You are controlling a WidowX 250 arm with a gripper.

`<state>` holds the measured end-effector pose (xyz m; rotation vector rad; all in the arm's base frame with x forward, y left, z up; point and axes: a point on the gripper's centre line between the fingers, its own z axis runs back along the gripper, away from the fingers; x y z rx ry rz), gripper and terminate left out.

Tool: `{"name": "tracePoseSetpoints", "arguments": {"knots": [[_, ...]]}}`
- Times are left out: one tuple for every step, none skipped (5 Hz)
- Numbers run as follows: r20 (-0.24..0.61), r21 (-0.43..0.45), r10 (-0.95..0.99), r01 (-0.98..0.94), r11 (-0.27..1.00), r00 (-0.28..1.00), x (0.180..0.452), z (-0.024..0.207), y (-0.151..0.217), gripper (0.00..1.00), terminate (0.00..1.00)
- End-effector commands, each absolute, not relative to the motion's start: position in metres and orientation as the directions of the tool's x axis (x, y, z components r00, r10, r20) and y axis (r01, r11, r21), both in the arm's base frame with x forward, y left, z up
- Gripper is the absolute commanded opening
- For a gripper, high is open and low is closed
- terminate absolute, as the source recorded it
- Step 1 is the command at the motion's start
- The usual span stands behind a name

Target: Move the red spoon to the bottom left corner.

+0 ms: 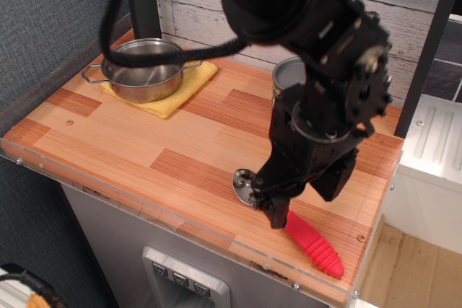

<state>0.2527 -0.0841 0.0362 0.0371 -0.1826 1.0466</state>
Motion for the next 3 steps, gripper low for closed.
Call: {"name": "tracePoseSetpoints", "arguments": {"knots": [[0.126, -0.06, 0.861, -0.863, 0.502, 0.492, 0.266, 0.023, -0.087, 1.0, 0.0], [0.096, -0.064, 0.871, -0.87, 0.489, 0.482, 0.263, 0.018, -0.086, 1.0, 0.0], [0.082, -0.072, 0.877, -0.875, 0.479, 0.473, 0.26, 0.013, -0.086, 1.0, 0.0]]}}
